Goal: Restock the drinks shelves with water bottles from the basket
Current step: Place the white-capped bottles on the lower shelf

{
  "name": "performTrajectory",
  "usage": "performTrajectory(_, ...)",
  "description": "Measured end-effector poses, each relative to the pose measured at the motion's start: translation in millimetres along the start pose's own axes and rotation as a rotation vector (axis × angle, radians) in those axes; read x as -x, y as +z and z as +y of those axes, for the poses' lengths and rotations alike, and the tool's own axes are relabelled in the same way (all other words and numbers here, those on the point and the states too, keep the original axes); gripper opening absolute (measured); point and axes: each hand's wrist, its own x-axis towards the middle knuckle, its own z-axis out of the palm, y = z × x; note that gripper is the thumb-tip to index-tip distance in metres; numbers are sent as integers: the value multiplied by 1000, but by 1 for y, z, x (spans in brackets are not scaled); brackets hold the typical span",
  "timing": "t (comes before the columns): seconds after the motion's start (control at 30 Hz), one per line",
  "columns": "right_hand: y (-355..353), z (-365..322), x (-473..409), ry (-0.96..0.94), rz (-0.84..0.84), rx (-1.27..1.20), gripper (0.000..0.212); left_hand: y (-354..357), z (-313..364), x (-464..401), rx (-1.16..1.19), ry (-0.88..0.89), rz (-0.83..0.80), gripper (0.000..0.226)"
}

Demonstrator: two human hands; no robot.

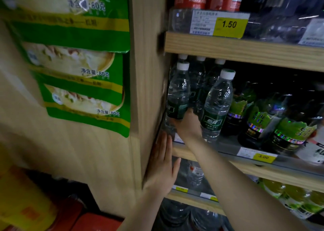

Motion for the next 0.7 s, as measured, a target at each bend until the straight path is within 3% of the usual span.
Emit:
performTrajectory(0.27,-2,-9,-6,-64,-49,51,67,0,-1,1,34,-21,-11,66)
performTrajectory(0.43,-40,34,23,-219,152,70,28,-18,5,-7,80,-24,51,62)
performTrajectory(0.57,-68,62,25,-120,287,73,44,-33,18,-46,238,-199,157,56)
performTrajectory(0.7,-67,62,15,-27,255,33,62,-27,22,-62,142,-148,16,43)
